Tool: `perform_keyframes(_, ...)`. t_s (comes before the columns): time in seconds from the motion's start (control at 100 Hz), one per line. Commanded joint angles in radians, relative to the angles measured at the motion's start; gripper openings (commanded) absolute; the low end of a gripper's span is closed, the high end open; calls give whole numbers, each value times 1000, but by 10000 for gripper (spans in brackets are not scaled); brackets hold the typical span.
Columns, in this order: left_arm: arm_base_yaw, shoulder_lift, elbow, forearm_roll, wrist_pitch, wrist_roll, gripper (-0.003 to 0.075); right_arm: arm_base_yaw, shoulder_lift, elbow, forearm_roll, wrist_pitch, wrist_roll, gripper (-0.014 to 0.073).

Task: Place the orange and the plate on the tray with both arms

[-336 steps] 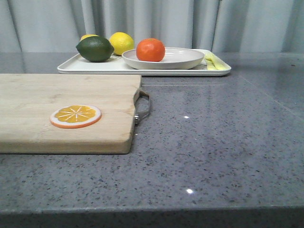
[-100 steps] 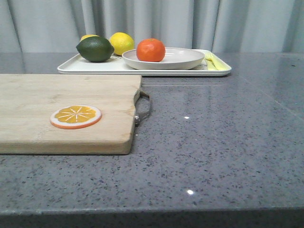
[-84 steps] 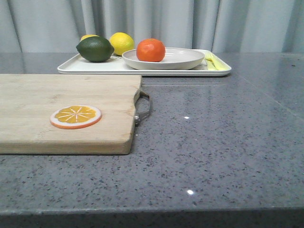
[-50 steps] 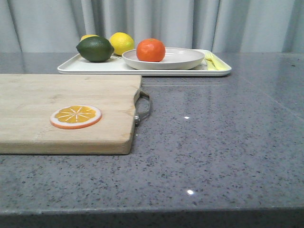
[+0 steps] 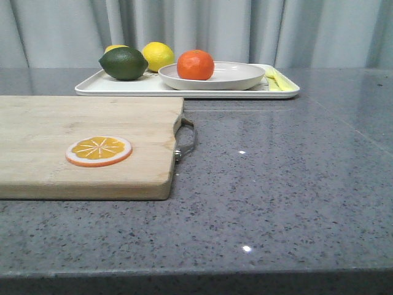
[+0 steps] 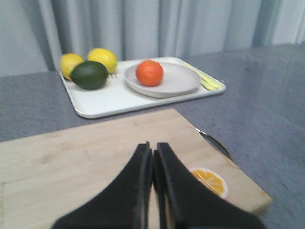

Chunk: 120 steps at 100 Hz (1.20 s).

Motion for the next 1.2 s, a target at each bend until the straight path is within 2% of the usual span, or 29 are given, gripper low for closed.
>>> perform_keyframes(0.0,58,-21,68,-10,-277,-1,-19,3,7,-26,4,-70,-12,-67)
perform_keyframes(0.12,138,-68,165,-10,-412,-1,-19,3,7,-26,4,-70,-12,-67)
perform_keyframes(0.48,351,-189,317,36,-391,-1,-19,3,7,-26,4,-70,-12,-67)
perform_keyframes(0.83,443,-261,417,38,-374,-1,-19,3,7,-26,4,-70,-12,-67)
perform_keyframes(1.19,460,-259,417,38,-371,-1,-19,3,7,-26,4,-70,-12,-67)
